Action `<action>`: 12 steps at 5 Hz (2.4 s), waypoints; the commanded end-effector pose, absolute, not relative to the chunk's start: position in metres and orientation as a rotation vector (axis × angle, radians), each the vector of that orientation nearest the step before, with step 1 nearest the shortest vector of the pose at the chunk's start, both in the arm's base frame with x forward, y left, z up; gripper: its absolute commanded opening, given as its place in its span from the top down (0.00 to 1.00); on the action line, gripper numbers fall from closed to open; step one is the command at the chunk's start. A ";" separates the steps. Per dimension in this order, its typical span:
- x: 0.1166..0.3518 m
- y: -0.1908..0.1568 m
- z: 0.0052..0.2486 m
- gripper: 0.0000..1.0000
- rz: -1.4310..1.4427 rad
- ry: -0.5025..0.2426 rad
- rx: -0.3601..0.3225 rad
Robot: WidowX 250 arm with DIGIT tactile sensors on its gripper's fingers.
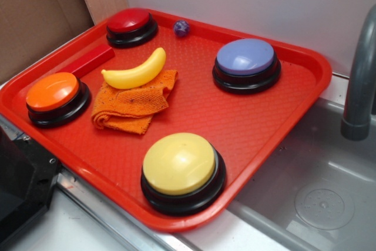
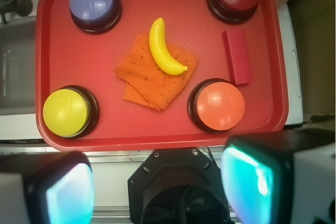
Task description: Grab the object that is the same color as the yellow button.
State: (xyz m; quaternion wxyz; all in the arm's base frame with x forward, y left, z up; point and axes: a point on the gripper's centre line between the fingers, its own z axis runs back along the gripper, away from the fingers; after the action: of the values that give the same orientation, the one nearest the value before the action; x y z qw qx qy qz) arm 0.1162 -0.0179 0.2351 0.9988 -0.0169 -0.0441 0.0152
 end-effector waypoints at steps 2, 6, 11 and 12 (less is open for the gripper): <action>0.139 -0.012 0.215 0.00 0.043 -0.079 -0.008; 0.214 -0.003 0.096 0.00 0.098 -0.061 0.092; 0.246 0.009 0.040 1.00 0.144 -0.037 0.063; 0.246 0.011 0.075 1.00 0.113 -0.028 0.038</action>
State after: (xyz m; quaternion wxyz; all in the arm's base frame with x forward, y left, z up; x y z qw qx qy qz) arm 0.2358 0.0072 0.0614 0.9977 0.0193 0.0210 0.0609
